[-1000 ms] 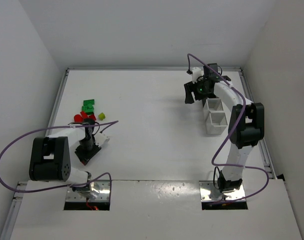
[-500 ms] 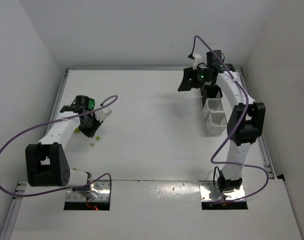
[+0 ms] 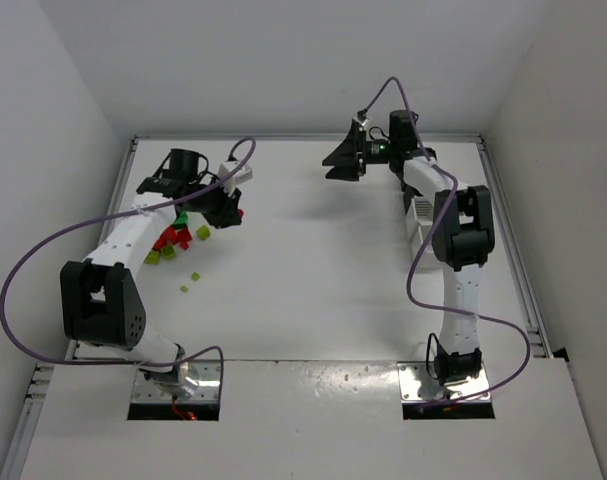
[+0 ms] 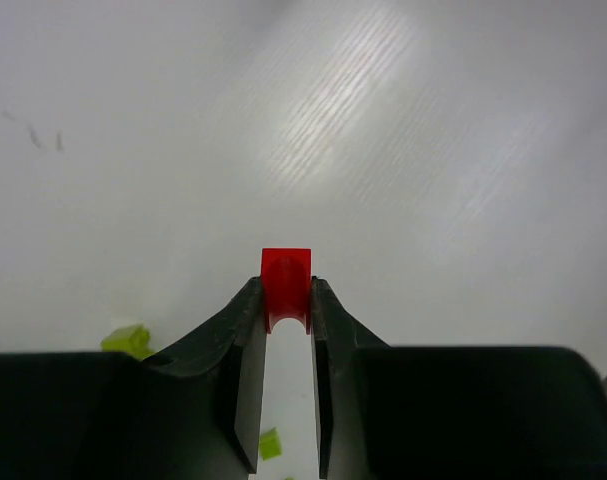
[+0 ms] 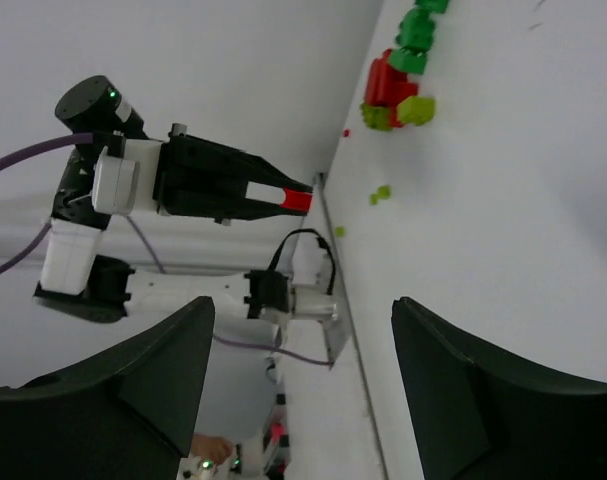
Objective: Sort the legos into containers by color
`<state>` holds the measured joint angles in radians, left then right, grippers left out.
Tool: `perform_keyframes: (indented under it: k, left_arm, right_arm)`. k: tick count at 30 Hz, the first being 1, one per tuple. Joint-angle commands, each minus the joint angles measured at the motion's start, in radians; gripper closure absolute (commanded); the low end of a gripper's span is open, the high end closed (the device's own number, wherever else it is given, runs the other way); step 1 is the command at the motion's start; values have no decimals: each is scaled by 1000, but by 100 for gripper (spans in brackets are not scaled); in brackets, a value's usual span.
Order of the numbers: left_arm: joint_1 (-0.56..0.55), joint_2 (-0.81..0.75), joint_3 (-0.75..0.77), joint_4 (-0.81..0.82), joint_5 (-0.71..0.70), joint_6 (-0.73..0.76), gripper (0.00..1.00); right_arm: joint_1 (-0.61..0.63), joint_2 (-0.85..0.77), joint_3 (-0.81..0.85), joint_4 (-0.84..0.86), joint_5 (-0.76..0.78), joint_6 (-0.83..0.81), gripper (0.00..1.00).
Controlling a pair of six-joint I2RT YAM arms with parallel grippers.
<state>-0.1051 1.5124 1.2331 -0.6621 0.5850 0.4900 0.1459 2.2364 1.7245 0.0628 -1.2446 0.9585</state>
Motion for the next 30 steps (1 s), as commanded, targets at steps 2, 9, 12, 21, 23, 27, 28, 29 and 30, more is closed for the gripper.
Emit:
perform_keyframes:
  k: [2, 9, 12, 21, 23, 27, 28, 29, 30]
  left_arm:
    - [-77, 12, 66, 85, 116, -63, 91]
    - [-231, 64, 109, 304, 23, -206, 91]
    - [-254, 98, 161, 318, -2, -232, 91]
    - [-297, 77, 170, 401, -45, -274, 92]
    - [-297, 68, 161, 412, -45, -274, 92]
    - [-306, 48, 141, 423, -36, -274, 92]
    - [-306, 34, 141, 423, -36, -274, 92]
    - [-315, 20, 131, 432, -36, -274, 92]
    - [-315, 20, 118, 432, -36, -274, 92]
  right_arm:
    - [89, 3, 20, 310, -151, 270, 28]
    - [167, 37, 21, 310, -193, 270, 31]
    - [190, 46, 21, 310, -193, 270, 31]
    - [230, 0, -54, 328, -193, 270, 41]
    - [230, 0, -65, 338, -193, 261, 52]
    - [239, -9, -65, 338, -193, 261, 56]
    - [239, -9, -65, 338, -193, 261, 56]
    - [239, -9, -65, 338, -193, 261, 56]
    - [239, 2, -65, 338, -193, 261, 54]
